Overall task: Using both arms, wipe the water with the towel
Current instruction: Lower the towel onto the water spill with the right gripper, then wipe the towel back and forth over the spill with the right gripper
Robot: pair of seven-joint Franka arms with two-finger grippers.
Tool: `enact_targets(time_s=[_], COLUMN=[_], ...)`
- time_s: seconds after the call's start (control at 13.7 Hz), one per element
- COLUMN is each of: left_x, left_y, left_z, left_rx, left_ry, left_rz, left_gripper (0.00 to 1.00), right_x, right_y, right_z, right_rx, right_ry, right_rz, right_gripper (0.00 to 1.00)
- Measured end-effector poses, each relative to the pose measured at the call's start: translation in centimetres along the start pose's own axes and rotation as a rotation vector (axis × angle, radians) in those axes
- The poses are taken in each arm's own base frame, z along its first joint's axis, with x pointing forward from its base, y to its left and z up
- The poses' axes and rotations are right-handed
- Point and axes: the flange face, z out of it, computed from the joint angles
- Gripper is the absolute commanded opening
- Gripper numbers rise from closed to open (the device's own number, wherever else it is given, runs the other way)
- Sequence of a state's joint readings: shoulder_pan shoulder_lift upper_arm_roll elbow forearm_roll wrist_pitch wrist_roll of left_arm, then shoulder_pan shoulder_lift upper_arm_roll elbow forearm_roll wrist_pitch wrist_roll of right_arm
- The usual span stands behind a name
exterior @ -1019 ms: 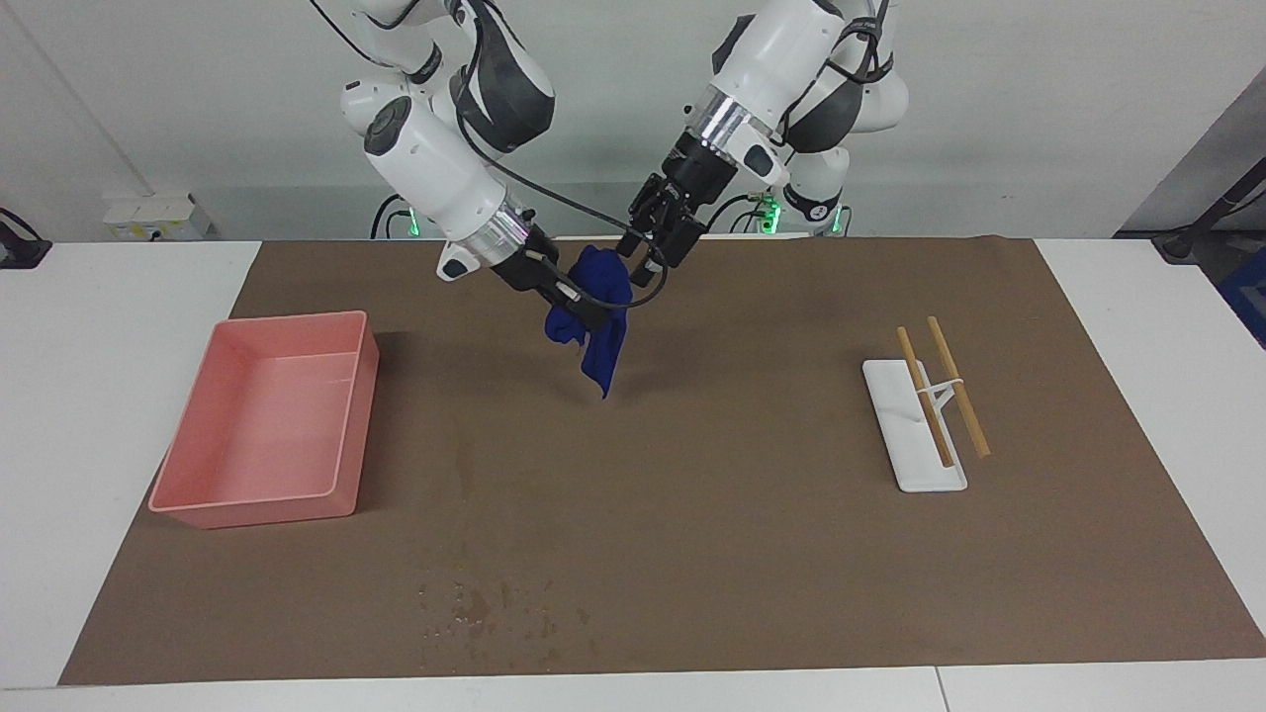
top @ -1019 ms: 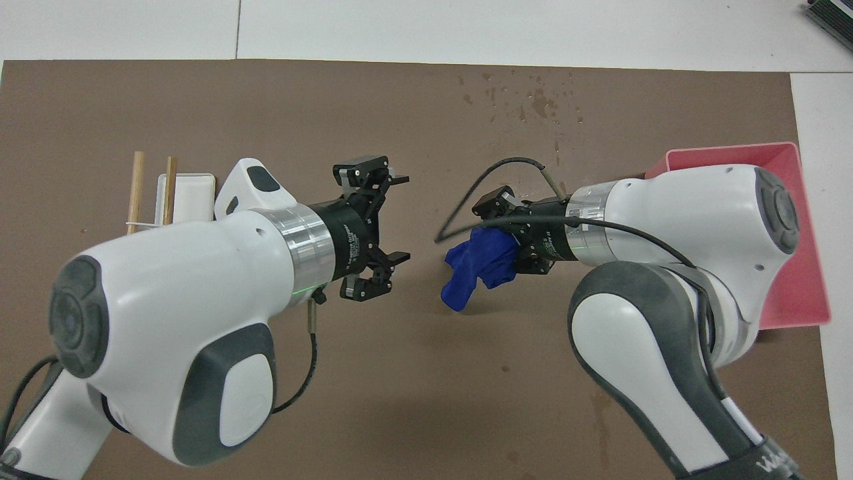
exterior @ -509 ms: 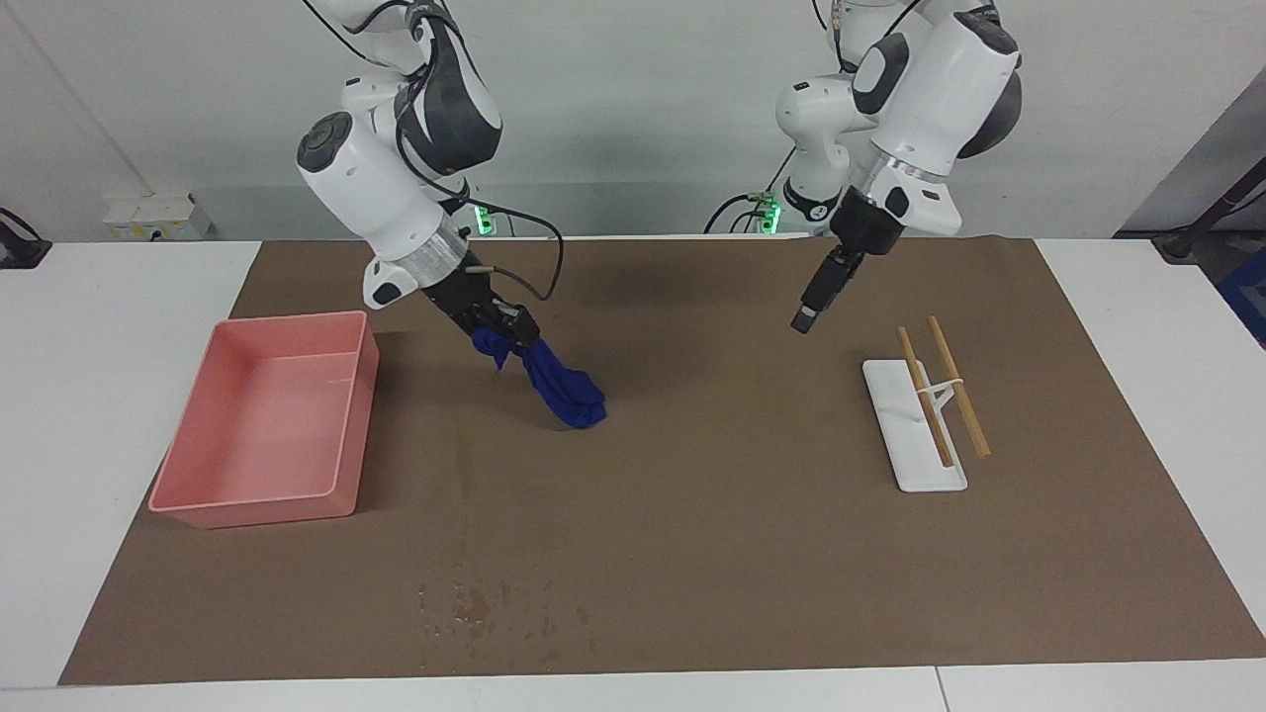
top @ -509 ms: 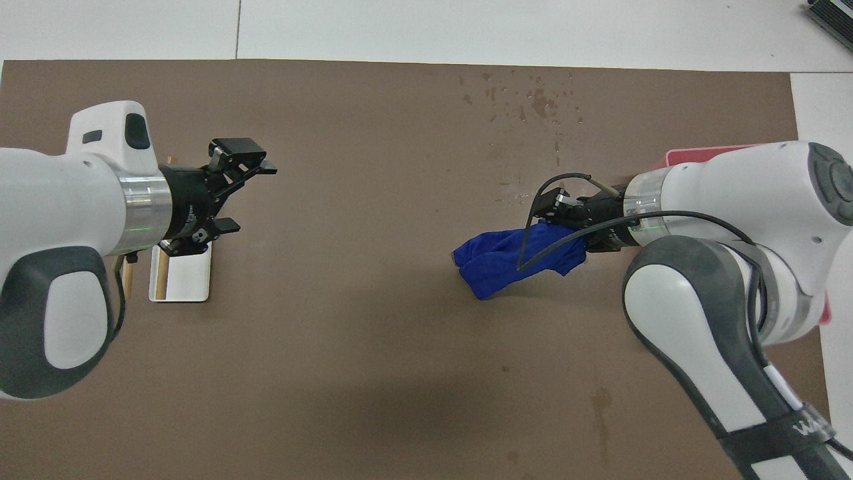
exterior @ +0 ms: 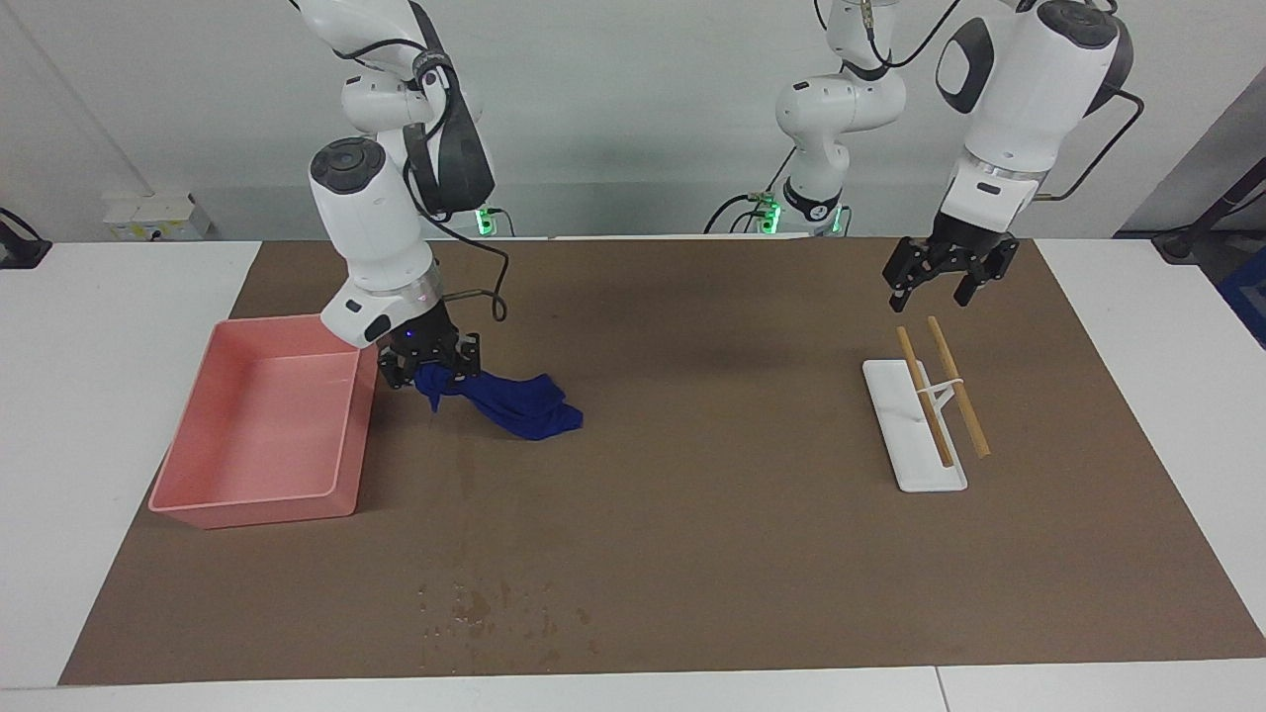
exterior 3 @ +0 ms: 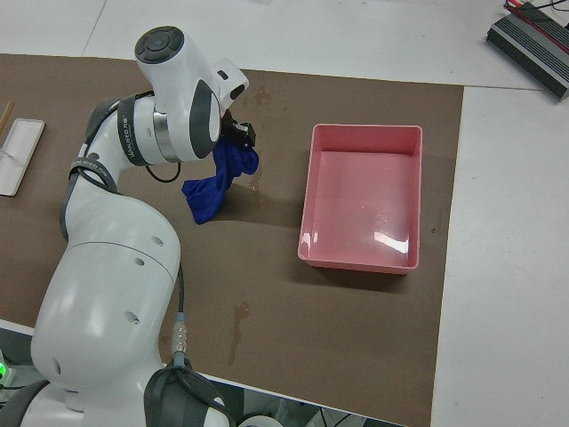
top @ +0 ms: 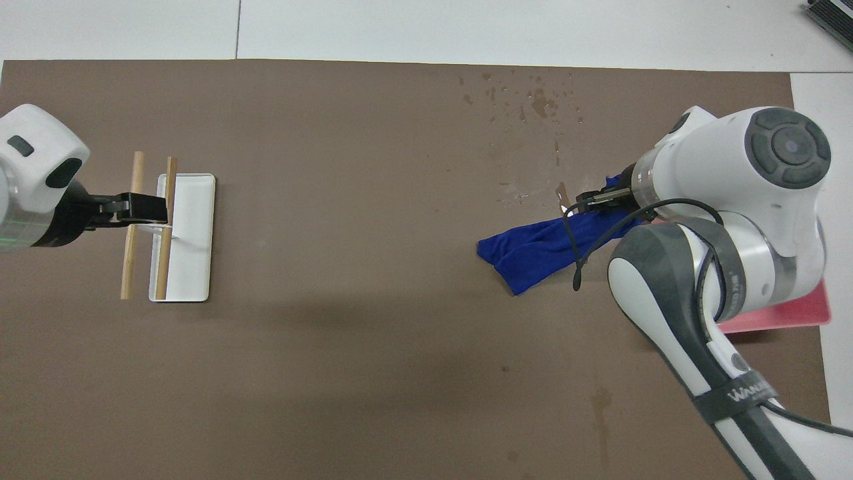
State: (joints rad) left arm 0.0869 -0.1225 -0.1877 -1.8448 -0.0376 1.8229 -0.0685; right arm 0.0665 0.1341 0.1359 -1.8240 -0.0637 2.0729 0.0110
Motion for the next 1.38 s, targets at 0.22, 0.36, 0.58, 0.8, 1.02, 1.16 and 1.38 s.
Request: enact_targets(time_s=[0.22, 0.36, 0.58, 0.8, 1.02, 1.16, 1.38], left_x=[-0.8, -0.8, -0.3, 0.2, 0.2, 0.2, 0.1], left_y=[-2.2, -1.9, -1.9, -1.9, -2.3, -2.6, -2.6], left_z=[-2.9, -3.9, -3.9, -4.1, -3.8, -3.8, -3.7], left_rx=[-0.001, 0.002, 0.011, 0.012, 0.012, 0.012, 0.012], left_ry=[-0.094, -0.113, -0.138, -0.141, -0.155, -0.159, -0.161], left_rz=[0.098, 0.115, 0.147, 0.150, 0.144, 0.139, 0.138], left_gripper=[1.00, 1.00, 1.00, 1.00, 1.00, 1.00, 1.00], right_x=[1.6, 2.5, 3.1, 3.2, 3.8, 3.7, 2.0], right_y=[2.8, 3.8, 3.3, 2.4, 2.4, 2.1, 1.4], right_z=[-2.3, -3.2, -2.2, -0.8, 2.3, 5.3, 9.4], right_rx=[-0.086, -0.129, -0.143, -0.096, -0.032, -0.008, 0.005], right_ry=[0.011, 0.012, 0.002, -0.006, 0.025, 0.015, -0.022], right_rz=[-0.182, -0.250, -0.280, -0.216, -0.155, -0.099, -0.053], right_gripper=[0.00, 0.00, 0.00, 0.00, 0.00, 0.00, 0.00])
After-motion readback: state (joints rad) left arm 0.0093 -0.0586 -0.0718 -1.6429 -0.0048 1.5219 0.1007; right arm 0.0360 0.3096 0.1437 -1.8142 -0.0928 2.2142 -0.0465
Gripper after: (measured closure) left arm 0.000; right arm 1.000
